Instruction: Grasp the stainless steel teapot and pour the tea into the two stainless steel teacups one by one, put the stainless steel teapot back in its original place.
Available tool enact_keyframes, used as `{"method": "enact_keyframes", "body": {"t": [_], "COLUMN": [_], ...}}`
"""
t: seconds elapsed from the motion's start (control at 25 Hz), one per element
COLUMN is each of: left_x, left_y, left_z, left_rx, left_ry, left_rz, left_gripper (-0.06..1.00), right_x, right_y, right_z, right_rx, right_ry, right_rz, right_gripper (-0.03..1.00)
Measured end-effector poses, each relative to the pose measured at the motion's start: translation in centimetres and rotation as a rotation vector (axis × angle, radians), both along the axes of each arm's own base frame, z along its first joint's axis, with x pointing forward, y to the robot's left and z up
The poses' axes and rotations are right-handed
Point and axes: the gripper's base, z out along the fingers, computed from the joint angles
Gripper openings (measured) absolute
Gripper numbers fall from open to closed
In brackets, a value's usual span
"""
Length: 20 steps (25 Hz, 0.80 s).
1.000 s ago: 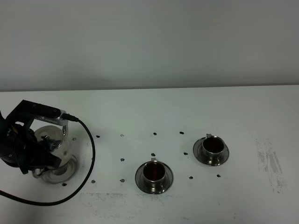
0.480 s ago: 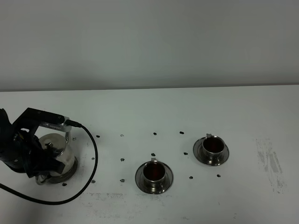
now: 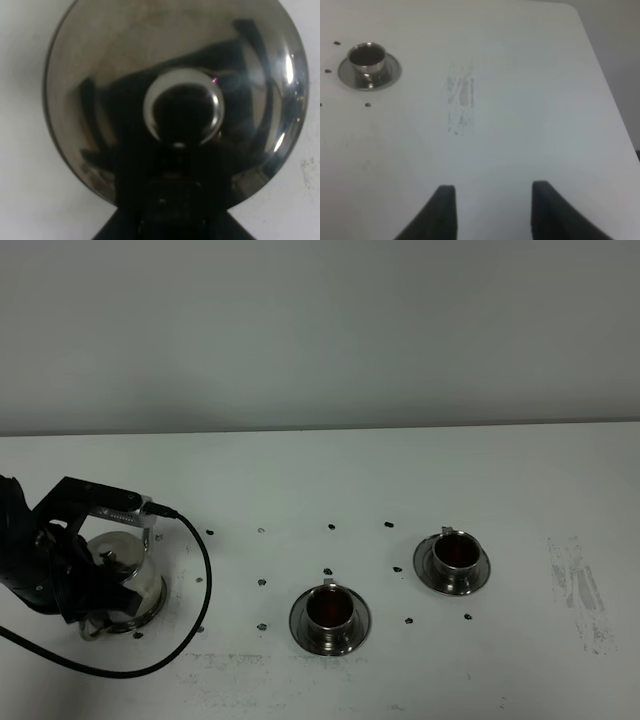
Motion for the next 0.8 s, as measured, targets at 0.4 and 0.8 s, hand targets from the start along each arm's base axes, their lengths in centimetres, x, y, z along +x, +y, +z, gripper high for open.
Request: {"method": "enact_keyframes", "body": {"t": [0.4,0.8], "left_x": [-0.02,-0.03], "left_y": [0.00,0.00], "left_z": [-0.01,-0.01], "left_rx": [0.000,0.006], "left_ry": [0.003,0.002], "left_rz": [0.000,-0.015], "left_gripper": [0.20,0.20], "right_x": [0.00,0.00], "right_y": [0.00,0.00], "right_z": [0.00,0.00], "right_rx": [0.000,0.000], "right_ry": [0.000,0.000], "right_rz": [0.000,0.000], "right_gripper": [0.34,0.34]}}
